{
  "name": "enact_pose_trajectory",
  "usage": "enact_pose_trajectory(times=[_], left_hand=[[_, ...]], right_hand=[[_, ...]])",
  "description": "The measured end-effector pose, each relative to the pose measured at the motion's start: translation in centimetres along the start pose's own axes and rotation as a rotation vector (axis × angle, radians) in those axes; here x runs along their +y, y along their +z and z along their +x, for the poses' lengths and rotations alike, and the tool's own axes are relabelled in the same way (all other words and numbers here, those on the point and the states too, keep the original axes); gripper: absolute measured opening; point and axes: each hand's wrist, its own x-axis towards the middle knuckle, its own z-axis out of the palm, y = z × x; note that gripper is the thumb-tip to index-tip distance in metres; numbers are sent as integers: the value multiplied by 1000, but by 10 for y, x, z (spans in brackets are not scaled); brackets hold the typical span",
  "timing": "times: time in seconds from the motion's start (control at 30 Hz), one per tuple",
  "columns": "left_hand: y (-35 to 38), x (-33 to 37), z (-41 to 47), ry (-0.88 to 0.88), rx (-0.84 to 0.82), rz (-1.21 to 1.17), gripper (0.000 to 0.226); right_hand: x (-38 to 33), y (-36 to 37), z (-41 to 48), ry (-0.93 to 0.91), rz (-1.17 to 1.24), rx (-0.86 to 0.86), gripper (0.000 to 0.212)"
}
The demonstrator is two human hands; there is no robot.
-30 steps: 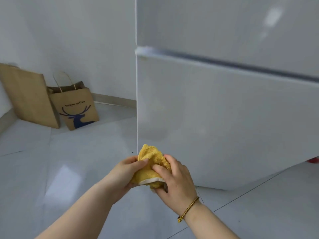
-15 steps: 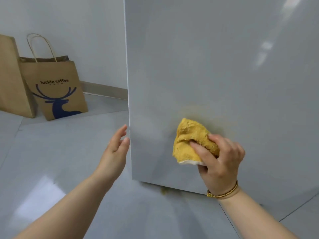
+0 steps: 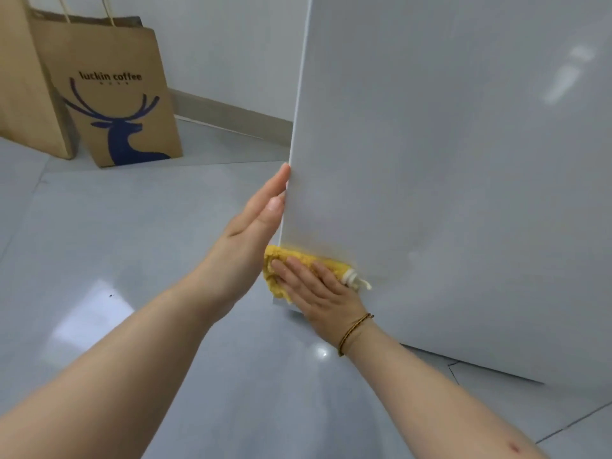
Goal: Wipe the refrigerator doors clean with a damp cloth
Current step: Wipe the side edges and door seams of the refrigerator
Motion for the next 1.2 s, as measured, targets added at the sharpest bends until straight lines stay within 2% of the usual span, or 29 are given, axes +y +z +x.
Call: enact_pose_trajectory(times=[0.07, 0.13, 0.23, 0.47, 0.53, 0.63, 0.73, 0.8, 0.9, 1.03, 1.13, 1.2], left_hand=[[0, -4, 0, 8, 5, 8, 43], [-3, -8, 1, 9, -11, 2, 34], [-8, -12, 3, 13, -33, -20, 37], [-2, -14, 1, 61, -31, -34, 41], [2, -15, 1, 73, -6, -35, 43], [8, -16, 1, 83, 16, -35, 51], [12, -17, 1, 102, 26, 13, 54], [11, -17, 1, 99, 29, 50, 53], [8, -17, 0, 107, 26, 87, 55], [14, -23, -2, 136, 73, 199, 56], [19, -33, -2, 259, 203, 497, 53], [19, -42, -3, 333, 268, 719, 59]], right_hand=[[-19, 12, -10, -122, -13, -107, 47], [-33, 21, -21, -218, -4, -249, 57], [-37, 27, -53, -398, 34, -479, 63], [37, 1, -145, -531, 223, -864, 57], [40, -2, -136, -450, 211, -818, 54], [24, 0, -97, -329, 202, -611, 50], [5, 8, -55, -316, 176, -457, 64], [5, 14, -48, -379, 130, -488, 65], [26, 10, -83, -536, 107, -607, 49], [75, -19, -146, -587, 49, -654, 45], [115, -57, -167, -566, 56, -754, 11], [139, -86, -170, -494, 149, -894, 31]])
